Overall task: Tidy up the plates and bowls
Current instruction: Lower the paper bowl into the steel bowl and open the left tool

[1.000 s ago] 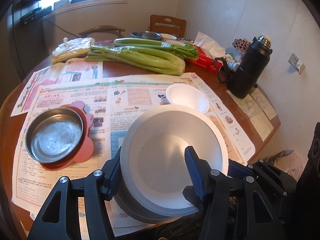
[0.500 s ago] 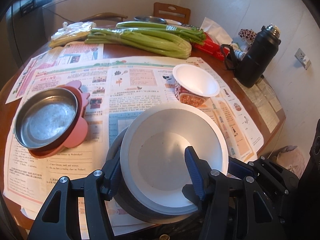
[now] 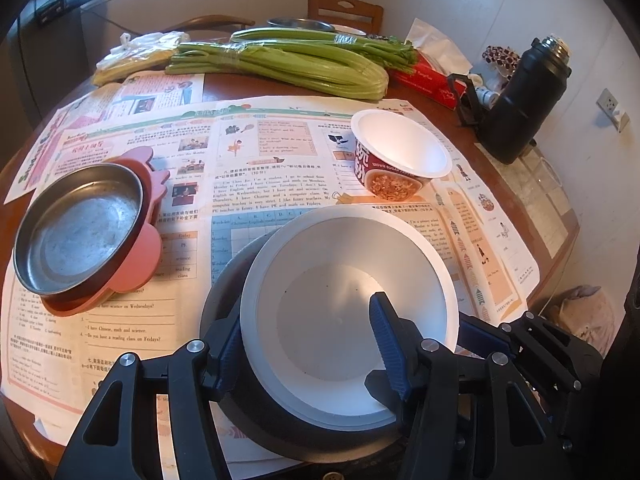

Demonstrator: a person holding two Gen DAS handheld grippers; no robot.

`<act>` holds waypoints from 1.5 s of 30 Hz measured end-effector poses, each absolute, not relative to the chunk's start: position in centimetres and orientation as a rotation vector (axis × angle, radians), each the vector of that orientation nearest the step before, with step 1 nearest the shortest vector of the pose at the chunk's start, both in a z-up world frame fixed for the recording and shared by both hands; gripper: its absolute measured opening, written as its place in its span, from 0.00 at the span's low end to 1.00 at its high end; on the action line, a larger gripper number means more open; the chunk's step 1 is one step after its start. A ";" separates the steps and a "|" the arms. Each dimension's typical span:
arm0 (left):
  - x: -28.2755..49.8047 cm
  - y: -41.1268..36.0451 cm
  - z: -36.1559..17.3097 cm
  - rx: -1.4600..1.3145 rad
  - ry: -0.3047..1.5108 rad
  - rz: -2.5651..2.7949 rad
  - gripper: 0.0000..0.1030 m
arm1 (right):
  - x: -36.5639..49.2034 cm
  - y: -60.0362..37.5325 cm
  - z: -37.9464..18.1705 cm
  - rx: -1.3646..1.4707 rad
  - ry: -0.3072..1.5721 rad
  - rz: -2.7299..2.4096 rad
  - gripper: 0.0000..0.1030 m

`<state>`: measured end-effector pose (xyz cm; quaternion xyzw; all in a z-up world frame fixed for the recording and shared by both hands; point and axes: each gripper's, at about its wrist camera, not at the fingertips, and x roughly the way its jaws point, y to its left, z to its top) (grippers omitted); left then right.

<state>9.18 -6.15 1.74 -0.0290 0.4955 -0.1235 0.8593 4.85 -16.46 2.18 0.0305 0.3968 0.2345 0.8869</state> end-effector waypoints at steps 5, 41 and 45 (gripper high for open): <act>9.4 -6.1 1.2 -0.072 1.056 -0.260 0.58 | 5.0 -16.4 1.8 0.068 0.835 0.486 0.49; 8.0 -4.7 3.2 -0.066 0.979 -0.246 0.58 | 4.6 -17.4 2.3 0.060 0.778 0.429 0.49; 7.6 -4.8 4.0 -0.062 0.962 -0.251 0.58 | 4.4 -17.9 2.8 0.066 0.759 0.419 0.49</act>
